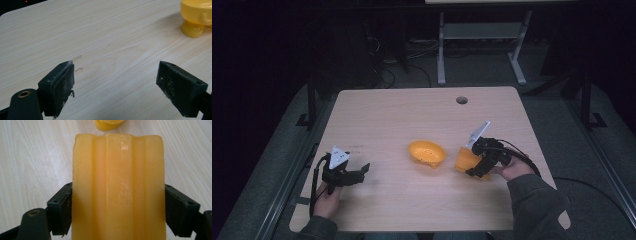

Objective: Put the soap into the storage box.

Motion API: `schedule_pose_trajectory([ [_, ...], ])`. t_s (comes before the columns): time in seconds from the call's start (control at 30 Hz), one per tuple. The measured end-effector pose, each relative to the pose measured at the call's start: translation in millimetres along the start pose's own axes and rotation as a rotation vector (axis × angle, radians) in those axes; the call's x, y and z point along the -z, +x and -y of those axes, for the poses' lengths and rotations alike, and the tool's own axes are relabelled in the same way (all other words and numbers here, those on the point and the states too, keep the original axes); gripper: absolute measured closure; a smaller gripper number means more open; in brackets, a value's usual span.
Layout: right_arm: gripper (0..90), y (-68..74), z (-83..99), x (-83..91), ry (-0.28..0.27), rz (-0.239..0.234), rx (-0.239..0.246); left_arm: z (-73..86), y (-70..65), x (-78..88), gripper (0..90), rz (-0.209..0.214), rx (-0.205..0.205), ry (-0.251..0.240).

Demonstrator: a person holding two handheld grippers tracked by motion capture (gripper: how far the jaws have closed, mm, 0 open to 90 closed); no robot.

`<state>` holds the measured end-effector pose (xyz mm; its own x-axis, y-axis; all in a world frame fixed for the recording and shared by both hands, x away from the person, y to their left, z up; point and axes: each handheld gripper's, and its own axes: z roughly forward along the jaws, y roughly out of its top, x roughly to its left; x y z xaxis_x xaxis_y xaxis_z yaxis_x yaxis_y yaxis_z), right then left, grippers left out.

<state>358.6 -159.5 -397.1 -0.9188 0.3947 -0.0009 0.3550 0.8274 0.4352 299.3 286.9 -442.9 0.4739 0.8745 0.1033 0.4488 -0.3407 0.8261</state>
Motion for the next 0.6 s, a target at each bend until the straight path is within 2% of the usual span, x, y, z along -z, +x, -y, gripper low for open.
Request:
schedule_pose_trajectory([
  [0.6, 20.7, -6.9, -43.2, 3.9, -0.016, -0.015, 0.066, 0.3, 1.7, 0.3, 14.1, -0.003, 0.007, -0.002],
])
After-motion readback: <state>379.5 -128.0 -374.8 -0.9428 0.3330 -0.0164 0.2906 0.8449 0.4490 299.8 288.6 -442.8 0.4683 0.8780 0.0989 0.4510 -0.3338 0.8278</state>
